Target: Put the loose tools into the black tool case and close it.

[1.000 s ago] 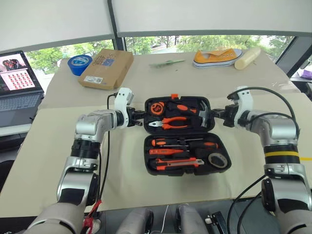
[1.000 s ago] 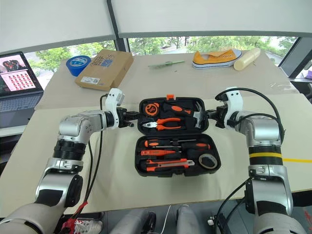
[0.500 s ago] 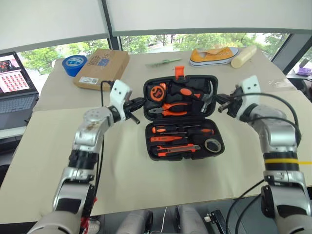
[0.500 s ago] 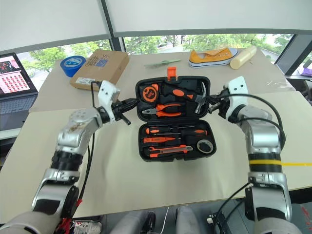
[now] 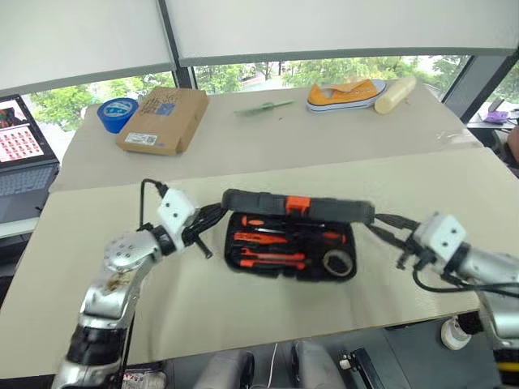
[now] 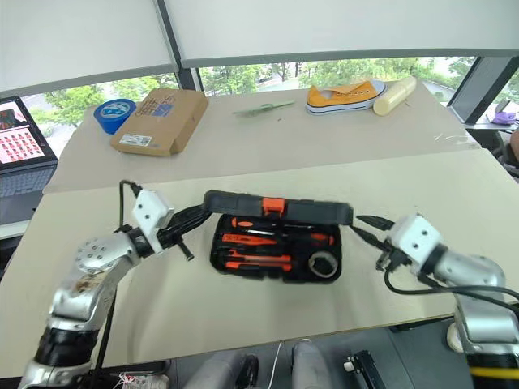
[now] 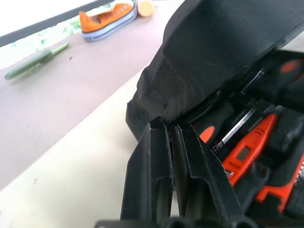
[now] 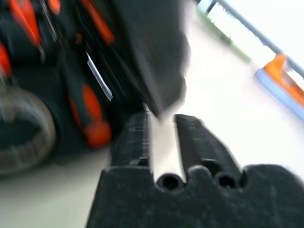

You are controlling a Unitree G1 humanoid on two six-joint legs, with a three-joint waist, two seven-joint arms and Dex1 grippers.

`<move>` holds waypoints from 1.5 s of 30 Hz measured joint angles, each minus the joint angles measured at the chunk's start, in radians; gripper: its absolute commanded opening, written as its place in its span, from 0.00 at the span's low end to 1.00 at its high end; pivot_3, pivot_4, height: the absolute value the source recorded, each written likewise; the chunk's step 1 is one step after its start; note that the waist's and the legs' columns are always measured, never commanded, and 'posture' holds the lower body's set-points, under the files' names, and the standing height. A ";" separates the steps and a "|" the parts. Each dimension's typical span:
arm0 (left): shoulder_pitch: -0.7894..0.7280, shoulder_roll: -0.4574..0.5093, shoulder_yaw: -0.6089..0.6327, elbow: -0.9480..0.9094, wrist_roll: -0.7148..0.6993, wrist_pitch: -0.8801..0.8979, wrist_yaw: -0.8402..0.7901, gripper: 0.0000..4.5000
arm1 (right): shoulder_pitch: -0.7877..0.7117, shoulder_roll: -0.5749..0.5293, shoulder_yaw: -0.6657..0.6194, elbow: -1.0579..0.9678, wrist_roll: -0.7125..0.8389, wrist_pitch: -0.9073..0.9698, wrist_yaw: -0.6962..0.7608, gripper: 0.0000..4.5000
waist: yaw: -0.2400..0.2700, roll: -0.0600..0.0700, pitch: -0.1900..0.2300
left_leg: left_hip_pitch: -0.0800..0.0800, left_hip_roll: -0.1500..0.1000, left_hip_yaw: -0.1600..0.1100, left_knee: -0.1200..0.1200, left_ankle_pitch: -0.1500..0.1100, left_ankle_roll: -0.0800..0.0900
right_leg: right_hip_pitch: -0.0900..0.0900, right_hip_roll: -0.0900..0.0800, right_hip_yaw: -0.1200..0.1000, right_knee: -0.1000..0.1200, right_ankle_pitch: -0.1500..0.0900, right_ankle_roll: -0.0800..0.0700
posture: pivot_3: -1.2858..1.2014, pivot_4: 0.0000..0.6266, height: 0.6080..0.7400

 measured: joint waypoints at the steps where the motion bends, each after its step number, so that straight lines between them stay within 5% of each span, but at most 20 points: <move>1: 0.079 0.044 0.047 -0.037 -0.028 0.037 -0.020 0.37 | 0.102 -0.027 -0.066 -0.061 0.023 0.007 0.042 0.46 | 0.003 0.001 -0.001 | 0.002 0.000 0.000 -0.002 -0.001 0.001 | 0.000 0.000 0.001 0.000 -0.001 -0.001 | 0.52 0.24 0.96; 4: 0.273 0.262 0.249 -0.002 -0.120 0.174 -0.174 0.42 | 0.553 -0.083 -0.326 -0.168 0.129 0.115 0.299 0.46 | 0.028 -0.003 0.002 | 0.006 0.003 -0.001 -0.007 -0.004 0.001 | 0.004 0.005 -0.001 -0.003 -0.006 -0.005 | 0.52 0.24 0.96; 6: 0.243 0.343 0.308 0.053 -0.142 0.194 -0.244 0.43 | 0.626 -0.093 -0.375 -0.195 0.163 0.148 0.381 0.40 | 0.037 -0.006 0.003 | 0.018 0.006 -0.001 -0.007 -0.012 0.007 | 0.016 0.008 -0.003 -0.011 -0.005 -0.007 | 0.52 0.24 0.96; 9: 0.063 0.463 0.159 0.172 -0.103 0.090 -0.441 0.38 | 0.591 -0.122 -0.309 -0.264 0.174 0.165 0.396 0.23 | 0.041 -0.005 0.005 | 0.037 0.011 0.001 -0.007 -0.018 0.004 | 0.045 0.009 -0.004 -0.027 -0.004 0.003 | 0.52 0.24 0.96; 12: -0.239 0.353 -0.027 0.423 0.024 -0.039 -0.466 0.19 | 0.494 -0.129 -0.176 -0.287 0.160 0.203 0.368 0.00 | 0.055 -0.005 0.004 | 0.042 0.011 0.005 -0.007 -0.018 0.004 | 0.048 0.010 -0.005 -0.027 -0.003 0.006 | 0.52 0.24 0.96; 14: -0.372 0.277 -0.109 0.545 0.081 -0.108 -0.468 0.04 | 0.449 -0.135 -0.119 -0.309 0.144 0.219 0.349 0.00 | 0.059 -0.007 0.003 | 0.036 0.011 0.006 -0.006 -0.012 -0.005 | 0.042 0.009 -0.005 -0.022 0.005 -0.001 | 0.52 0.24 0.96; 19: -0.613 0.104 -0.237 0.775 0.188 -0.266 -0.458 0.02 | 0.351 -0.146 0.031 -0.337 0.111 0.270 0.315 0.00 | 0.051 -0.012 0.001 | 0.007 0.013 0.006 0.006 -0.011 -0.001 | 0.012 0.010 -0.009 -0.008 0.005 -0.002 | 0.52 0.24 0.96; 23: -0.752 -0.044 -0.292 0.954 0.240 -0.391 -0.457 0.02 | 0.285 -0.151 0.153 -0.349 0.067 0.282 0.307 0.00 | 0.040 -0.013 0.001 | -0.001 0.011 0.006 0.013 -0.013 0.002 | 0.008 0.009 -0.015 -0.010 0.005 -0.002 | 0.52 0.24 0.96; 33: -0.810 -0.083 -0.347 1.044 0.306 -0.534 -0.559 0.02 | 0.039 -0.076 0.340 -0.231 -0.126 0.292 0.154 0.00 | 0.030 -0.014 0.001 | 0.000 0.011 0.007 0.019 -0.014 0.005 | 0.012 0.007 -0.013 -0.016 0.005 -0.001 | 0.52 0.24 0.96; 39: -0.732 -0.036 -0.356 0.895 0.286 -0.495 -0.663 0.02 | -0.083 -0.060 0.321 -0.071 -0.215 0.270 0.029 0.00 | 0.034 -0.012 0.000 | 0.003 0.011 0.008 0.019 -0.015 0.006 | 0.013 0.011 -0.009 -0.015 0.005 -0.001 | 0.52 0.24 0.96; 45: -0.701 -0.056 -0.343 0.816 0.265 -0.394 -0.657 0.02 | -0.069 -0.127 0.248 0.009 -0.196 0.239 0.056 0.00 | 0.047 -0.012 0.000 | 0.001 0.011 0.008 0.019 -0.015 0.006 | 0.012 0.011 -0.009 -0.015 0.005 -0.001 | 0.52 0.24 0.96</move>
